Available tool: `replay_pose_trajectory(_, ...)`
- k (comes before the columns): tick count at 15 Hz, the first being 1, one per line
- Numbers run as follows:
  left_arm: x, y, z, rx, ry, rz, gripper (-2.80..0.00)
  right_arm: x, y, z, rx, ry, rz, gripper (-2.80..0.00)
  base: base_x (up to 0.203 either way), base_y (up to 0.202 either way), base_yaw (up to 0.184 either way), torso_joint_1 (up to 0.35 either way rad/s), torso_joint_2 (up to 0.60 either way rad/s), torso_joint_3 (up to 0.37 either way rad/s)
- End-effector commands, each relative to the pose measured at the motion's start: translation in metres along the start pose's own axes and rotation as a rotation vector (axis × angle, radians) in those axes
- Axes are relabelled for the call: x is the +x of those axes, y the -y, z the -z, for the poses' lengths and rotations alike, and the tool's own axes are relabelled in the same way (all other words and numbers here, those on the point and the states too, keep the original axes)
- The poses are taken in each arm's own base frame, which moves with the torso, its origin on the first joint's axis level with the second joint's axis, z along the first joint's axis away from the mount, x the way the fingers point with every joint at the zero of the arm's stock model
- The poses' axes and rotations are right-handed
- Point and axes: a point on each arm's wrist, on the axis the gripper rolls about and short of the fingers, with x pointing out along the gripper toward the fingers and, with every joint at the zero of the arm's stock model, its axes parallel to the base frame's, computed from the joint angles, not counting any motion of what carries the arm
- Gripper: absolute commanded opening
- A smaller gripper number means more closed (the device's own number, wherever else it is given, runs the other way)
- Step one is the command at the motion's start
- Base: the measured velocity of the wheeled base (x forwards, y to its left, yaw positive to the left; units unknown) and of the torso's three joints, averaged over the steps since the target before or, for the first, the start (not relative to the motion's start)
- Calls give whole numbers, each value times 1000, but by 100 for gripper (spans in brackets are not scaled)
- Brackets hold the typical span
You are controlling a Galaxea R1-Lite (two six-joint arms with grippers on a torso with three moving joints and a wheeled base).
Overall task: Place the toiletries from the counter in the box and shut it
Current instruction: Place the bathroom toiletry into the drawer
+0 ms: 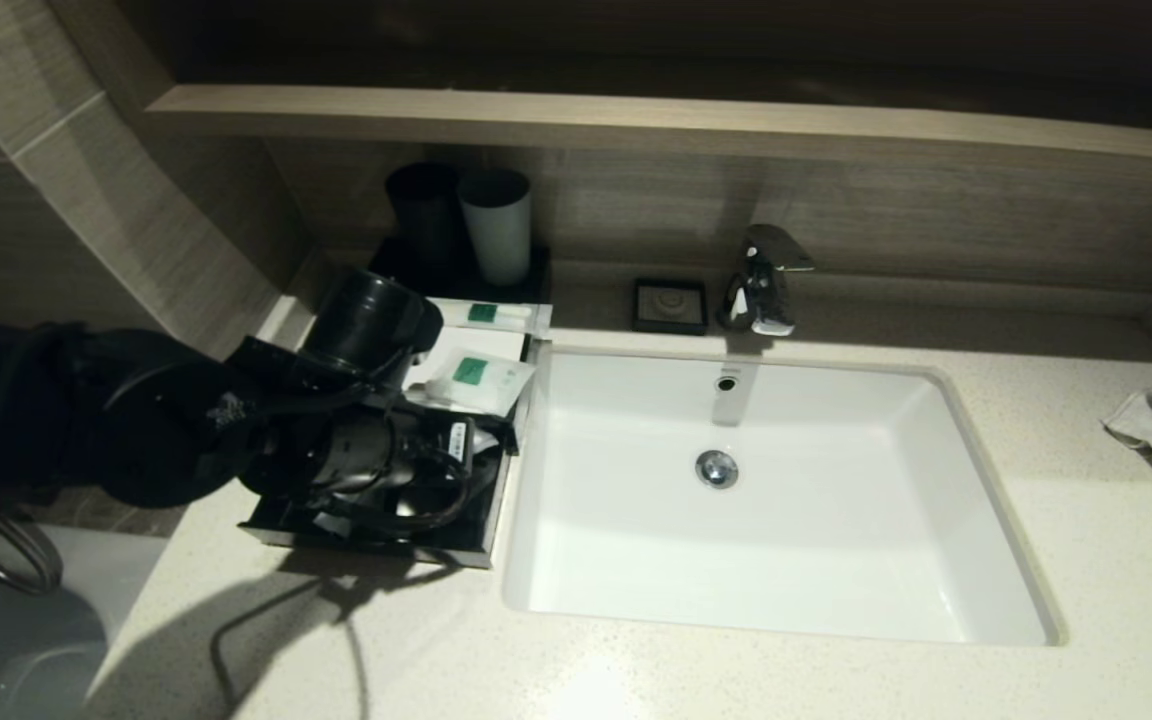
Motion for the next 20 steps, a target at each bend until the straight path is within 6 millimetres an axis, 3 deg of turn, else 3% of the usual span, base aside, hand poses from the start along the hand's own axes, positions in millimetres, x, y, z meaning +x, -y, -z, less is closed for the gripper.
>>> replay_pose_trajectory(1, 0, 0, 0, -12, -3, 0, -280, 0, 0, 0, 1, -2, 0, -280, 0, 0, 0, 0, 0, 0)
replay_pose_trajectory(14, 10, 8, -3, -17, 4, 19, -280, 0, 0, 0, 1, -2, 0, -280, 0, 0, 0, 0, 0, 0)
replay_pose_trajectory(15, 9, 8, -4, -20, 16, 23, -116, 0, 0, 0, 1, -2, 0, -280, 0, 0, 0, 0, 0, 0)
replay_pose_trajectory(16, 9, 9, -5, -20, 19, 25, 0, 0, 0, 0, 1, -2, 0, -280, 0, 0, 0, 0, 0, 0)
replay_pose_trajectory(20, 6, 7, -5, -28, 24, 24, 0, 0, 0, 0, 1, -2, 0, -280, 0, 0, 0, 0, 0, 0)
